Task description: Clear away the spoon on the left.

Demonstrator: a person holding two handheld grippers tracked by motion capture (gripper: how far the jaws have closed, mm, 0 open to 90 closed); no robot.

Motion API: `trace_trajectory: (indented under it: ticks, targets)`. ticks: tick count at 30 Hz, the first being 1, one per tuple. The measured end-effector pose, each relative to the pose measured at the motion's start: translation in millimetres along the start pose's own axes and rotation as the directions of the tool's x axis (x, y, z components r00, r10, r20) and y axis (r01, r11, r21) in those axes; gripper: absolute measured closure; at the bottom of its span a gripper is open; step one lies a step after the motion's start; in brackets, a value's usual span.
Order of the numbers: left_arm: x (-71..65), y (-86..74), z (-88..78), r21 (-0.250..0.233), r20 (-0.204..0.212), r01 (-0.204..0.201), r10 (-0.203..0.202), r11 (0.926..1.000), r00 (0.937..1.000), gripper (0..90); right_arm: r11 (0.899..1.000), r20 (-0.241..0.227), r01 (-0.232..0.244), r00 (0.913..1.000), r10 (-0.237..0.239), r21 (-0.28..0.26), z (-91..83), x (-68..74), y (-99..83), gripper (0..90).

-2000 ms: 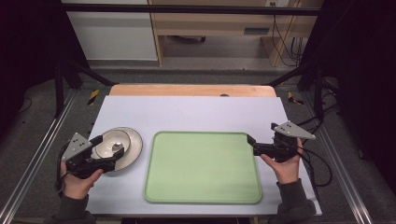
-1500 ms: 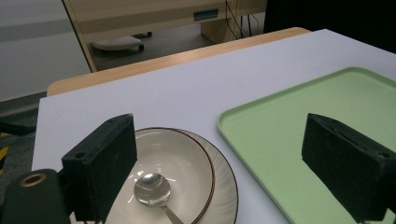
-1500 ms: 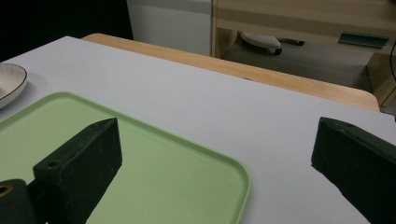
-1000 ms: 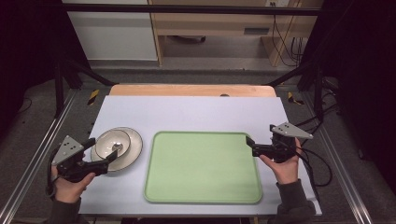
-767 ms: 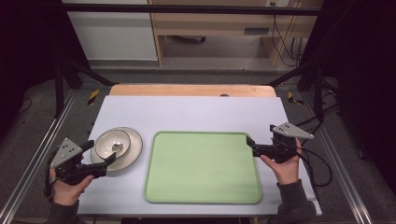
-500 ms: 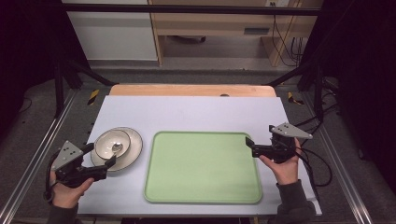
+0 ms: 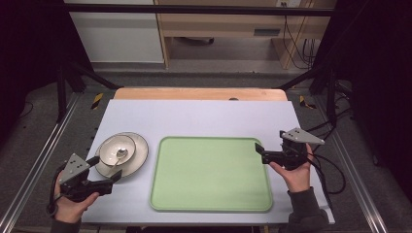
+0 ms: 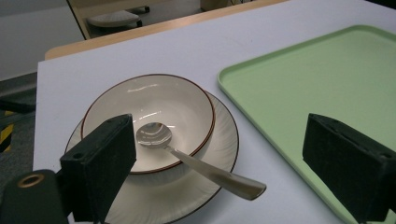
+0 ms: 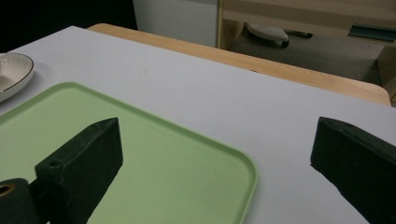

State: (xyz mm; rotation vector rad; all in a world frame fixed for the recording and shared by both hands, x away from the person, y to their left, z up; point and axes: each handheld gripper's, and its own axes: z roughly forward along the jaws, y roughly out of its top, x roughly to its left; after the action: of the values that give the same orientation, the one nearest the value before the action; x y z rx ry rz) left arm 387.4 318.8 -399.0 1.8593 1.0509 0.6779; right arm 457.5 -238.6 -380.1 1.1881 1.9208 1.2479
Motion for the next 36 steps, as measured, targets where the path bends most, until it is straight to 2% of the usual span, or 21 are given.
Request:
trace_trajectory:
  ticks: [5, 11, 16, 18, 19, 21, 22, 25, 27, 32, 36]
  targets:
    - [1.2, -3.2, 2.1, 0.018, -0.006, -0.009, 0.009, 0.9998, 0.9999, 12.0, 1.0, -0.002, 0.003, 1.0, -0.003, 0.006, 0.9, 0.3, -0.2, 2.6]
    - [2.5, -7.4, 5.7, 0.042, -0.015, -0.019, 0.02, 0.9989, 0.9997, 19.5, 1.0, 0.004, 0.006, 1.0, -0.006, 0.009, 2.0, 0.4, -0.6, 2.7]
    - [0.7, -9.9, 9.9, 0.071, -0.027, -0.049, 0.051, 0.9962, 0.9984, 27.8, 1.0, -0.002, 0.008, 1.0, -0.008, 0.016, 2.7, 0.9, -0.8, 2.7]
    - [0.1, -10.3, 10.1, 0.069, -0.036, -0.058, 0.061, 0.996, 0.9975, 29.3, 1.0, -0.002, 0.007, 1.0, -0.007, 0.017, 2.8, 0.9, -0.8, 2.7]
    - [-0.6, -10.7, 9.8, 0.065, -0.049, -0.065, 0.069, 0.9958, 0.9964, 31.6, 1.0, -0.001, 0.009, 1.0, -0.009, 0.018, 2.8, 0.8, -0.8, 2.7]
    - [-1.4, -10.5, 8.9, 0.062, -0.033, -0.077, 0.079, 0.9951, 0.9963, 39.7, 1.0, -0.001, 0.008, 1.0, -0.008, 0.018, 3.0, 1.1, -0.9, 2.7]
    - [-2.1, -10.5, 9.0, 0.066, -0.041, -0.087, 0.09, 0.994, 0.9951, 43.4, 1.0, -0.001, 0.008, 1.0, -0.008, 0.019, 3.0, 1.2, -0.9, 2.8]
    - [-2.2, -11.1, 9.4, 0.071, -0.046, -0.092, 0.096, 0.9932, 0.9944, 49.2, 1.0, 0.0, 0.006, 1.0, -0.006, 0.02, 3.1, 1.3, -0.9, 2.8]
    - [-1.4, -11.4, 9.6, 0.078, -0.041, -0.088, 0.092, 0.993, 0.9949, 50.4, 1.0, -0.001, 0.006, 1.0, -0.006, 0.02, 3.0, 1.3, -0.9, 2.8]
    - [-0.1, -11.7, 10.1, 0.089, -0.043, -0.073, 0.077, 0.9934, 0.9961, 60.0, 1.0, 0.0, 0.009, 1.0, -0.009, 0.021, 3.5, 1.1, -1.0, 2.9]
    - [1.1, -11.6, 10.3, 0.093, -0.044, -0.057, 0.062, 0.994, 0.9971, 63.4, 1.0, -0.001, 0.008, 1.0, -0.008, 0.026, 4.0, 1.3, -1.1, 2.9]
